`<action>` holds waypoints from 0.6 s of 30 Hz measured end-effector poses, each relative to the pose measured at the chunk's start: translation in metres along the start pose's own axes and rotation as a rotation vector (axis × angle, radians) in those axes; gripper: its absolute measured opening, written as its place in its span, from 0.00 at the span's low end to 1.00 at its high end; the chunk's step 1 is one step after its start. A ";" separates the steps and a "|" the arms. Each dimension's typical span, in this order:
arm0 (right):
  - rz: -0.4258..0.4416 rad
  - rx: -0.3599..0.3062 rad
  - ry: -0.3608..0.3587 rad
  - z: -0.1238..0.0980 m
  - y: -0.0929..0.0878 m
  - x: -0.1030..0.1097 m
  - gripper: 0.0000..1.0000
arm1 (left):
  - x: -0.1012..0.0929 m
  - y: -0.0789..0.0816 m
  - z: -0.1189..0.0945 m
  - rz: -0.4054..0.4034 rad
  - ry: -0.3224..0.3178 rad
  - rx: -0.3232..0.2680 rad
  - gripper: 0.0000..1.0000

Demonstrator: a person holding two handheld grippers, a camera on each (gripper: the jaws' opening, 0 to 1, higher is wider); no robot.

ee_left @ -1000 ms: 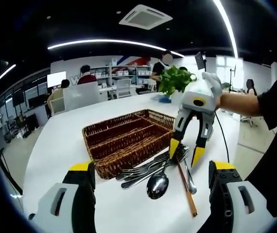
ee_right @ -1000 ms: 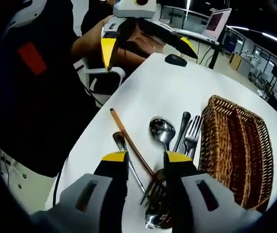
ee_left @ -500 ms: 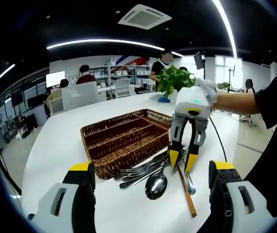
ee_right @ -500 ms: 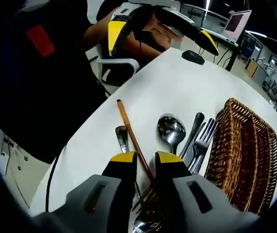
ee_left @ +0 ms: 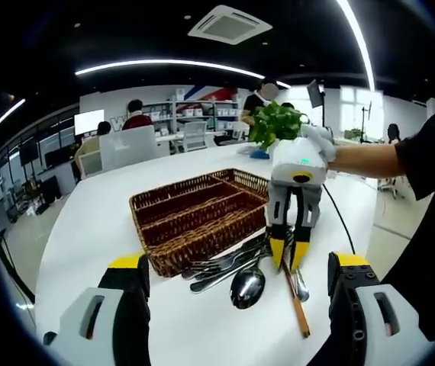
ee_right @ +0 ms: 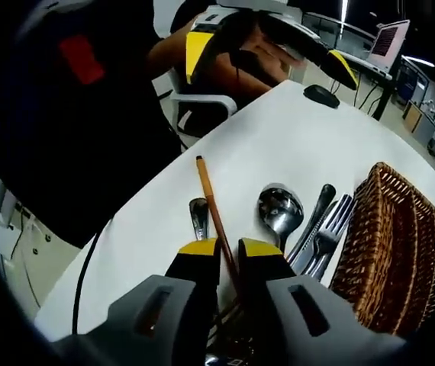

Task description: Arrange the knives, forks, and spoons in their matching storage slots by inserting each utensil handle-first until every utensil is classified and aligned in the correct compartment

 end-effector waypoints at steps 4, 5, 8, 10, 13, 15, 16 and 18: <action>-0.019 0.027 0.023 0.004 -0.003 0.002 0.09 | 0.000 -0.001 0.000 0.000 0.001 0.005 0.99; -0.022 0.032 0.032 0.006 -0.004 0.003 0.09 | 0.000 -0.001 0.001 0.001 0.001 0.006 0.99; -0.031 0.045 0.035 0.009 -0.008 0.002 0.06 | 0.000 -0.001 0.001 0.000 0.000 0.006 0.99; -0.049 0.050 0.030 0.010 -0.010 0.000 0.06 | 0.000 -0.002 0.000 0.000 0.001 0.007 0.99; -0.051 0.049 0.041 0.010 -0.012 0.001 0.05 | 0.001 -0.002 0.000 -0.002 0.004 0.009 0.99; -0.069 0.046 0.047 0.010 -0.011 0.001 0.04 | 0.001 -0.003 -0.001 -0.003 0.006 0.011 0.99; -0.075 0.047 0.043 0.010 -0.011 0.000 0.04 | 0.001 -0.003 -0.001 -0.004 0.007 0.012 0.99; -0.080 0.048 0.039 0.009 -0.011 -0.002 0.04 | 0.001 -0.003 -0.001 -0.003 0.007 0.012 0.99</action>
Point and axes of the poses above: the point that each gripper's makers call its tool centre point, and the gripper's own axes: z roughly forward along the fingers, x roughly to its left, y roughly out of its top, the point moved 3 cm from there along -z, roughly backward along the fingers, and after that the axes turned 6 degrees about x, right-handed, at the moved point
